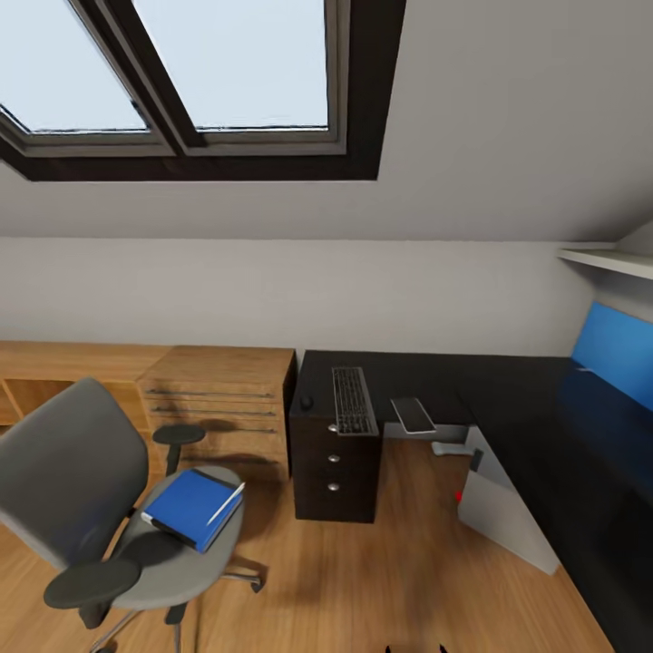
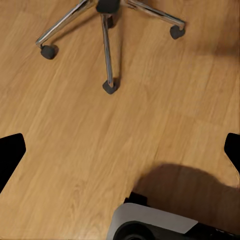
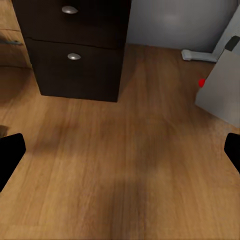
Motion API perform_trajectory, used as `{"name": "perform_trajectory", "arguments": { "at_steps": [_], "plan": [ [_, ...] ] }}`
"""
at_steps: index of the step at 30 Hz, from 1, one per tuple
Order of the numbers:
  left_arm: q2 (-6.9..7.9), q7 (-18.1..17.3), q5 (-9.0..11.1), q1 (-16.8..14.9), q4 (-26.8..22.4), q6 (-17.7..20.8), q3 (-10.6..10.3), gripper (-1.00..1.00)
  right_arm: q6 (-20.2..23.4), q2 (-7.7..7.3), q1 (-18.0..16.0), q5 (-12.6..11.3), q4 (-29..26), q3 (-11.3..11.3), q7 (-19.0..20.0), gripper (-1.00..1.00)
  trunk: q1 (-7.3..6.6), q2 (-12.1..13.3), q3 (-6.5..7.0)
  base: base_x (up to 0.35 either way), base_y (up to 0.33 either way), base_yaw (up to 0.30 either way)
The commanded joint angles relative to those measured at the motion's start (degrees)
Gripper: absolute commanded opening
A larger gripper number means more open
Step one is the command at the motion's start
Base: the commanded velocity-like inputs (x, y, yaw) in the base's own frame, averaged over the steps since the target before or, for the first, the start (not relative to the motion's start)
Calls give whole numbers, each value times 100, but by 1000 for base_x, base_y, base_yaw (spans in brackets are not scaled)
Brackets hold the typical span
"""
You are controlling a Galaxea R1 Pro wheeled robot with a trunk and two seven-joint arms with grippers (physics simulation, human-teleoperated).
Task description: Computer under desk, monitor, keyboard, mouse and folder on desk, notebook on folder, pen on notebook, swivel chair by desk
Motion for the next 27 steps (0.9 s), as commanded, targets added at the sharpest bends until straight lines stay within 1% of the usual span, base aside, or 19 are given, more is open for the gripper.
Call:
{"name": "perform_trajectory", "arguments": {
  "at_steps": [1,2,4,5,6,7,8,9,10,11,13,14,15,17,18,19,21,24,27],
  "plan": [
    [-20,-10,62,-87,-16,52,7,100,-27,-1,-8,-12,-67,49,-23,100,5,-7,-9,325,0,0],
    [-107,-18,70,-866,-253,1270,7,100,-38,5,-29,121,-323,47,-30,100,5,-7,-9,325,0,0],
    [-115,-72,86,-1126,-706,1950,8,100,-181,3,-38,150,-355,50,-30,100,5,-7,-9,325,0,0],
    [-93,-546,1024,-1305,-2822,4130,22,100,-344,9,-420,73,-684,30,-52,100,5,-7,-9,325,0,0],
    [-66,-570,1243,-1306,-2987,4248,28,100,-206,13,-553,2,-771,25,-54,100,5,-7,-9,325,0,0],
    [-48,-584,1360,-1306,-3056,4304,29,100,-116,17,-620,-54,-824,23,-53,100,5,-7,-9,325,0,0],
    [47,-642,1727,-1310,-3207,4485,28,100,212,40,-807,-318,-1036,18,-48,100,5,-7,-9,325,0,0],
    [140,-698,1968,-1313,-3265,4631,26,100,454,50,-924,-573,-1223,14,-40,100,5,-7,-9,325,0,0],
    [248,-772,2196,-1314,-3309,4786,24,100,686,54,-1027,-880,-1427,12,-27,100,5,-7,-9,325,0,0],
    [307,-821,2304,-1315,-3328,4864,24,100,794,56,-1073,-1045,-1526,11,-10,100,5,-7,-9,325,0,0],
    [667,-1314,2835,-1312,-3402,5180,24,100,1360,30,-1317,-2208,-2040,-26,443,100,5,-7,-9,325,0,0],
    [711,-1378,2882,-1313,-3408,5204,24,100,1450,21,-1351,-2404,-2096,-49,543,100,5,-7,-9,325,0,0],
    [774,-1472,2947,-1313,-3416,5238,24,100,1642,-7,-1410,-2800,-2175,-135,740,100,5,-7,-9,325,0,0],
    [839,-1573,3014,-1315,-3424,5273,18,100,2069,-69,-1483,-3606,-2249,-460,1137,100,5,-7,-9,325,0,0],
    [847,-1587,3020,-1316,-3425,5277,14,100,2177,-80,-1494,-3791,-2256,-551,1241,100,5,-7,-9,325,0,0],
    [856,-1605,3023,-1314,-3429,5272,7,100,2397,-100,-1510,-4118,-2265,-716,1441,100,5,-7,-9,325,0,0],
    [853,-1616,3018,-1314,-3435,5257,-9,100,2747,-128,-1524,-4452,-2263,-881,1661,100,5,-7,-9,325,0,0],
    [838,-1626,3013,-1314,-3448,5239,-60,100,3249,-149,-1532,-4718,-2264,-1017,1851,100,5,-7,-9,325,0,0],
    [828,-1629,3011,-1312,-3690,5091,-256,100,3459,-155,-1536,-4927,-2266,-1085,1933,100,5,-7,-9,325,0,0]
  ]
}}
